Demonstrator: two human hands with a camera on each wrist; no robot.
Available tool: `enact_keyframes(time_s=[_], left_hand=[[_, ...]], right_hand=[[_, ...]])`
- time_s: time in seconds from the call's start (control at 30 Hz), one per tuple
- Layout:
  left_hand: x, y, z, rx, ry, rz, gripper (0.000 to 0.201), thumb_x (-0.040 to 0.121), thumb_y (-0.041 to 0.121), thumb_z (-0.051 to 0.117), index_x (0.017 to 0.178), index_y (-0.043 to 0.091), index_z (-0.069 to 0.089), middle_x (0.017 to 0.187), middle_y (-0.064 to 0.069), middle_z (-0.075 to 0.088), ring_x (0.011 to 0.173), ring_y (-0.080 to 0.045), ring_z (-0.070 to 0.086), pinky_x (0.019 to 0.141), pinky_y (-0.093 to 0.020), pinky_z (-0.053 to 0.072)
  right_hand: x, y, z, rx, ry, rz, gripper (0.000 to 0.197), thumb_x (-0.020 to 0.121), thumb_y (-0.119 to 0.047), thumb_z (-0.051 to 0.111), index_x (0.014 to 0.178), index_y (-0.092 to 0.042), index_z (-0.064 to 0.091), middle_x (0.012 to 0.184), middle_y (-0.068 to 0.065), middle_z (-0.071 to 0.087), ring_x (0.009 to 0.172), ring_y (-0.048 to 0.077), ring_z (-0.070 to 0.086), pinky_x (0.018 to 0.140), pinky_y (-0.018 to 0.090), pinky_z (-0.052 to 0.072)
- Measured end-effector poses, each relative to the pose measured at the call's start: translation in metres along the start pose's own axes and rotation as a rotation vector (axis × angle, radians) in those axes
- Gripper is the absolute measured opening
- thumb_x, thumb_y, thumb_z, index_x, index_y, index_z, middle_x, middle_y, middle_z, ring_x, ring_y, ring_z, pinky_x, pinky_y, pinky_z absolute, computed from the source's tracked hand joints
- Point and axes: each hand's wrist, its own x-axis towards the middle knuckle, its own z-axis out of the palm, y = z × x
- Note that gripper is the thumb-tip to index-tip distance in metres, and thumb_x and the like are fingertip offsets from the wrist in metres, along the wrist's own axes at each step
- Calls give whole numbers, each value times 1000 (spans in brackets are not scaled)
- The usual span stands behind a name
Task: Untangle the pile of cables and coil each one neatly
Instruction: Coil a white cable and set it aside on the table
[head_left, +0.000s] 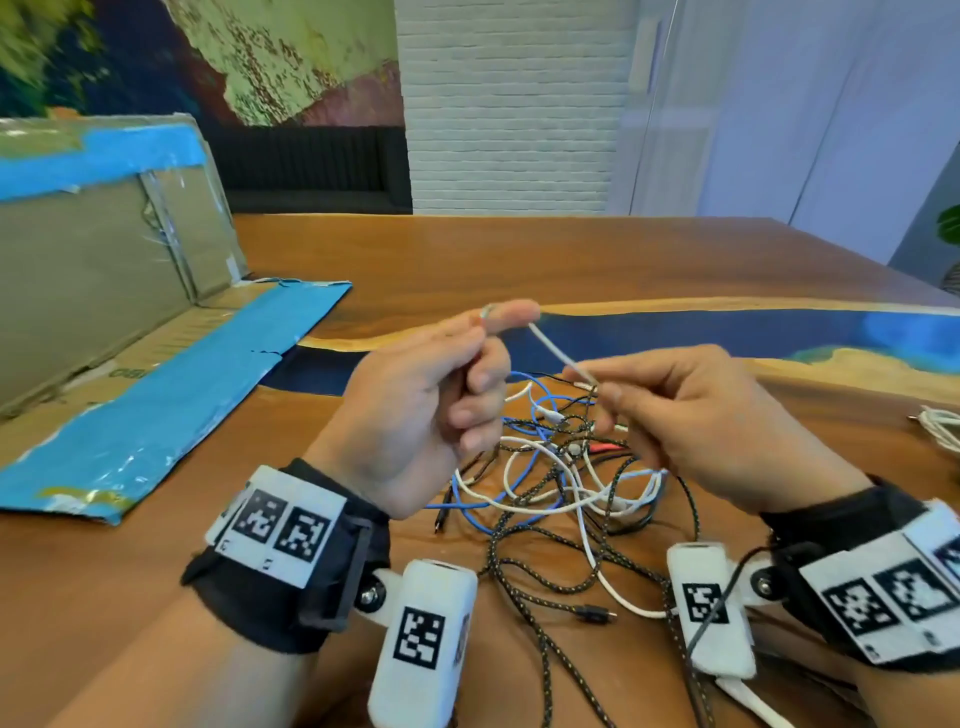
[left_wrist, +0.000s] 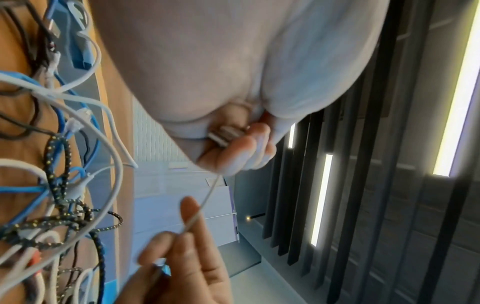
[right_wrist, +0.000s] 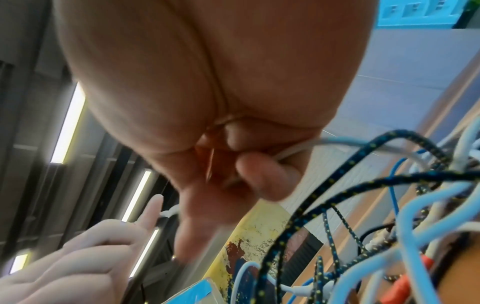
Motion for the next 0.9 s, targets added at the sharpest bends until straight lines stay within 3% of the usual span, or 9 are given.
enact_keyframes(time_s=[0.1, 0.17, 0.23, 0.33, 0.4, 0.57, 0.73, 0.8, 0.9], left_hand=[[4, 3, 0, -79, 126, 125, 39, 106, 8, 33, 139, 7, 53, 75, -2, 56, 55, -14, 50, 63, -28, 44], [4, 4, -1, -32, 167, 156, 38, 108, 8, 31, 141, 10, 51, 85, -3, 68, 78, -19, 72, 75, -26, 52], [4, 1, 1, 19, 176, 133, 39, 109, 10, 30, 143, 13, 49, 103, 0, 75, 106, -20, 73, 84, -30, 51], [4, -8, 7, 59, 146, 94, 41, 109, 11, 30, 149, 17, 41, 125, 0, 72, 120, -15, 66, 93, -32, 45], [4, -14, 7, 139, 118, 67, 44, 110, 10, 32, 152, 20, 37, 129, 3, 71, 122, -11, 65, 95, -29, 45], [2, -18, 4, 398, 0, -84, 44, 107, 6, 39, 149, 20, 43, 102, -2, 78, 81, -20, 70, 77, -25, 54], [-2, -20, 6, 533, -117, -149, 32, 109, 13, 38, 124, 16, 66, 56, -10, 50, 46, -14, 36, 47, -21, 33], [-2, -19, 4, 501, -139, -152, 34, 109, 15, 37, 115, 6, 69, 51, -9, 34, 45, -15, 24, 44, -22, 24], [-3, -17, -1, 434, -196, -177, 41, 107, 23, 39, 113, -1, 72, 50, -5, 22, 46, -18, 13, 46, -28, 16]], right_hand=[[-5, -5, 3, -154, -251, 27, 29, 102, -10, 57, 114, -29, 76, 80, 1, 76, 50, 14, 54, 48, 16, 43], [-8, -8, 6, -197, -327, -8, 28, 101, -13, 60, 109, -33, 78, 73, 0, 74, 53, 5, 53, 58, 14, 45], [-9, -9, 9, -213, -370, -29, 28, 101, -16, 63, 106, -38, 79, 69, 0, 72, 64, 2, 59, 73, 19, 49], [-11, -9, 12, -198, -429, -28, 24, 99, -23, 66, 112, -40, 78, 67, -1, 70, 69, 12, 59, 74, 37, 50], [-12, -9, 13, -133, -426, -44, 21, 96, -23, 70, 110, -35, 79, 66, 1, 70, 67, 10, 59, 69, 29, 47], [-13, -15, 12, -10, -289, -178, 14, 92, -16, 69, 96, -12, 82, 65, -2, 70, 82, 7, 68, 87, 23, 55], [-10, -15, 11, 2, 2, -253, 9, 79, -20, 78, 78, -11, 78, 66, 2, 72, 62, 14, 66, 62, 32, 54], [-8, -14, 11, 9, 95, -258, 15, 73, -23, 83, 74, -10, 75, 65, 12, 71, 58, 31, 63, 57, 42, 50], [-4, -8, 4, 6, 212, -256, 17, 72, -27, 83, 74, -13, 75, 64, 15, 67, 54, 24, 55, 52, 34, 46]])
